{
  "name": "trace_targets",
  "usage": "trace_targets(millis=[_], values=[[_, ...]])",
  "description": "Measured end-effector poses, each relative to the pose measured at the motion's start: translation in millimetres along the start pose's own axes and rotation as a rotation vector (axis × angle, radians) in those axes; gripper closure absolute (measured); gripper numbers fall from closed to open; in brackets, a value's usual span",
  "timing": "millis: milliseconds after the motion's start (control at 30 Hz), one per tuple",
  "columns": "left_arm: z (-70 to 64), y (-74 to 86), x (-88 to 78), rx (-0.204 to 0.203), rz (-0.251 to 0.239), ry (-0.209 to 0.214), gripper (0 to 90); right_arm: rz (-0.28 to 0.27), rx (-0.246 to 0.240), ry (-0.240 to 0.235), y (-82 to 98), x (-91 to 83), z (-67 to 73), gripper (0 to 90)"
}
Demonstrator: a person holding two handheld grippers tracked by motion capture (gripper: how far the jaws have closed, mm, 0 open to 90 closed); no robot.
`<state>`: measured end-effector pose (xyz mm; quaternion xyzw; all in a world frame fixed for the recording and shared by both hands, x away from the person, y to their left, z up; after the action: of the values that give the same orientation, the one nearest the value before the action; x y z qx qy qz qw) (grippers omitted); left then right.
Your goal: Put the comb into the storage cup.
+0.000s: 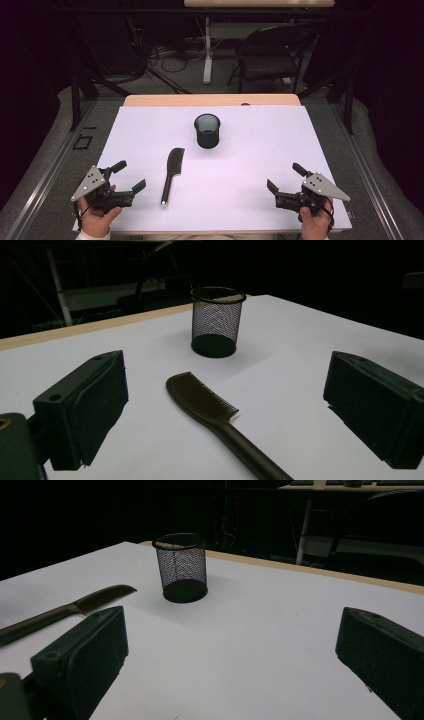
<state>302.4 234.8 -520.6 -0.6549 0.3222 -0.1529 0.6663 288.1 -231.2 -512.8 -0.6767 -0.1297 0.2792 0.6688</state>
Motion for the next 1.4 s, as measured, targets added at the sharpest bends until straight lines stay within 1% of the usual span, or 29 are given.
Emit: trace_targets(millis=[33, 67, 133, 200, 233, 267, 300, 333, 400, 433, 500, 567, 600, 633, 700, 767, 800, 833, 900, 1000, 1100, 1167, 1200, 1267, 1400], values=[[0.0, 0.0, 0.0, 0.0, 0.0, 0.0, 4.2, 0.0, 0.0, 0.0, 0.0, 0.0, 0.0, 0.2], [0.1, -0.2, 0.1, 0.004, 0.001, -0.009, 4.2, -0.004, -0.001, -0.005, 0.1, 0.2, 0.7, 0.0], [-0.2, -0.7, 0.7, 0.002, 0.002, -0.005, 4.2, 0.008, -0.001, -0.011, 1.0, 1.1, 1.9, 0.0], [-0.5, 0.5, 1.4, 0.0, 0.014, -0.008, 4.2, 0.008, 0.004, -0.011, 0.9, 2.2, 1.7, 0.0], [-0.9, 1.3, 2.5, -0.003, 0.02, -0.002, 4.2, 0.012, 0.014, -0.008, 1.0, 3.3, 1.6, 0.0], [-0.9, 2.2, 3.0, -0.001, 0.028, -0.005, 4.2, 0.02, 0.015, -0.003, 1.6, 4.4, 1.0, 0.0], [-1.4, 2.6, 3.7, -0.002, 0.031, -0.002, 4.2, 0.027, 0.018, 0.002, 2.5, 6.0, 0.5, 0.0], [-2.4, 2.9, 4.5, -0.005, 0.034, 0.006, 4.2, 0.037, 0.031, -0.008, 3.8, 8.7, 0.2, 0.0], [-4.0, 3.8, 5.6, 0.006, 0.046, 0.01, 4.2, 0.042, 0.036, -0.008, 4.2, 9.3, 0.2, 0.0], [-4.9, 4.3, 5.9, 0.01, 0.054, 0.012, 4.1, 0.05, 0.039, -0.018, 4.7, 9.8, 0.9, 0.0], [-6.5, 6.0, 6.9, 0.01, 0.073, 0.016, 4.1, 0.048, 0.041, -0.021, 5.0, 10.8, 2.0, 0.0], [-8.4, 7.2, 8.0, 0.007, 0.086, 0.033, 4.1, 0.047, 0.036, -0.016, 4.9, 11.2, 2.2, 0.0], [-9.4, 7.4, 8.2, 0.007, 0.09, 0.03, 4.1, 0.04, 0.034, -0.017, 4.7, 11.8, 2.9, 0.0], [-10.6, 7.5, 8.7, 0.005, 0.092, 0.042, 4.1, 0.042, 0.035, -0.02, 4.7, 12.0, 3.8, 0.0], [-13.4, 7.7, 9.5, 0.006, 0.1, 0.049, 4.1, 0.046, 0.026, -0.016, 5.0, 12.0, 4.7, 0.0], [-16.0, 7.5, 10.1, 0.015, 0.106, 0.052, 4.1, 0.05, 0.026, -0.014, 5.3, 12.9, 5.5, 0.0], [-17.6, 7.5, 10.7, 0.016, 0.106, 0.062, 4.1, 0.05, 0.03, -0.014, 5.3, 13.2, 5.9, 0.0], [-19.4, 7.4, 11.7, 0.022, 0.111, 0.068, 4.1, 0.054, 0.023, -0.01, 5.7, 14.0, 5.7, 0.0], [-20.6, 7.1, 12.4, 0.025, 0.111, 0.07, 4.2, 0.055, 0.021, -0.01, 5.9, 14.3, 5.7, 0.0], [-22.5, 6.4, 14.2, 0.023, 0.115, 0.072, 4.4, 0.063, 0.031, -0.009, 7.1, 15.2, 6.1, 0.0], [-24.5, 6.1, 15.9, 0.027, 0.119, 0.066, 10.0, 0.072, 0.024, -0.009, 8.2, 15.8, 4.8, 0.0], [-26.6, 5.8, 17.3, 0.031, 0.115, 0.076, 11.3, 0.071, 0.025, -0.008, 8.4, 16.0, 4.6, 0.0], [-27.7, 5.3, 17.5, 0.032, 0.112, 0.077, 14.3, 0.072, 0.033, -0.009, 8.9, 16.0, 4.9, 0.0], [-30.0, 4.7, 18.7, 0.034, 0.107, 0.083, 15.0, 0.073, 0.034, -0.009, 9.1, 15.9, 4.8, 0.0], [-36.2, 6.1, 22.6, 0.044, 0.116, 0.089, 17.1, 0.068, 0.032, -0.009, 9.2, 16.1, 3.6, 0.2]])
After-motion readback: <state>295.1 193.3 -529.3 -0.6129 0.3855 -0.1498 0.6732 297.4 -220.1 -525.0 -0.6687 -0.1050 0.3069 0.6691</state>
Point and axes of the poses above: each handheld gripper's, and its own axes: x roughly forward along the jaws, y roughly out of its underside, z roughly to its left, the point moved 6 cm from there along x, roughly forward along the jaws, and after that the axes turned 4 degrees about -y, right-handed, at the moved point
